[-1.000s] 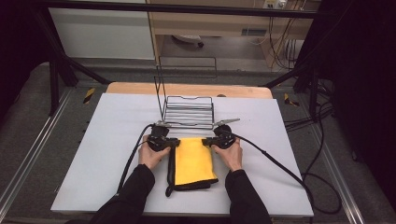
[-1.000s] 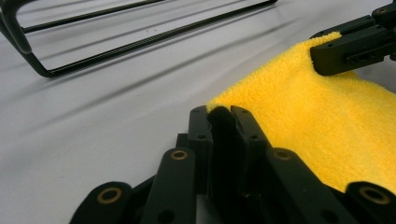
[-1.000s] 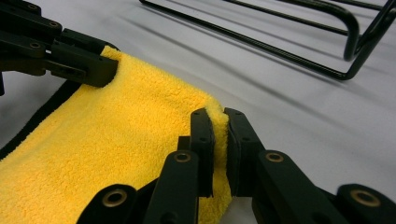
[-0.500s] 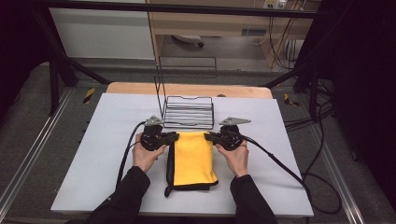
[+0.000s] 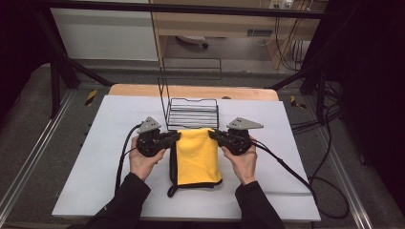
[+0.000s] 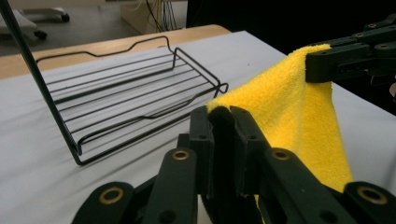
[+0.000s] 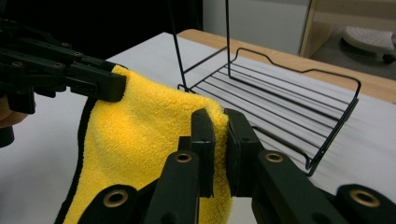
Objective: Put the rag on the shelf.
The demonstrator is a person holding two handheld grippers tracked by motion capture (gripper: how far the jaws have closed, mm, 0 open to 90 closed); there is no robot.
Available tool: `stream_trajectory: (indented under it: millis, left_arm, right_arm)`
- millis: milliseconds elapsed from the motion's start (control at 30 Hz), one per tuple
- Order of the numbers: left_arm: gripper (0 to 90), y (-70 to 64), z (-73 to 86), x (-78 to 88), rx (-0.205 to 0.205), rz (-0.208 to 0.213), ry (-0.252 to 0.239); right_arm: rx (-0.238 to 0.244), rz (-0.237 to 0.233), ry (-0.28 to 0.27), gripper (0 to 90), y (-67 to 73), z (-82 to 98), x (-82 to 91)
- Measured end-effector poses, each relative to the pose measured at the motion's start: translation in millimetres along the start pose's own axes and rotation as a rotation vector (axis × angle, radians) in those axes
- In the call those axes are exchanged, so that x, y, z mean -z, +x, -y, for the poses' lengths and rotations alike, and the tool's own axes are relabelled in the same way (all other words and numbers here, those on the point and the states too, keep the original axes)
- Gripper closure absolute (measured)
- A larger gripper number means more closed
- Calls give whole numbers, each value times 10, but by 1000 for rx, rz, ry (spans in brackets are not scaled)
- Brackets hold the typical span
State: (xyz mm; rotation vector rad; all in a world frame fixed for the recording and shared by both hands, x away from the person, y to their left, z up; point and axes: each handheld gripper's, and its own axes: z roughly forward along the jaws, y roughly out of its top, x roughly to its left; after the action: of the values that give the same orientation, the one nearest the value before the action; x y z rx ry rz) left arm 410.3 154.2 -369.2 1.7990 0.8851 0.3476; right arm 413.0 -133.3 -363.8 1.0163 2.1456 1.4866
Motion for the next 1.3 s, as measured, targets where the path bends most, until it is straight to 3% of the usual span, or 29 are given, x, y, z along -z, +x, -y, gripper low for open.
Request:
stream_trajectory:
  millis: [467, 633, 1300]
  left_arm:
    - [802, -232, -265, 285, -80, -9, -160]
    - [802, -246, -334, 340, -84, -8, -196]
    - [801, -353, -596, 559, -115, -22, -366]
  right_arm:
    - [47, 6, -158, 838, 144, -278, 326]
    - [88, 15, -184, 840, 205, -386, 399]
    - [148, 48, -332, 839, 361, -654, 606]
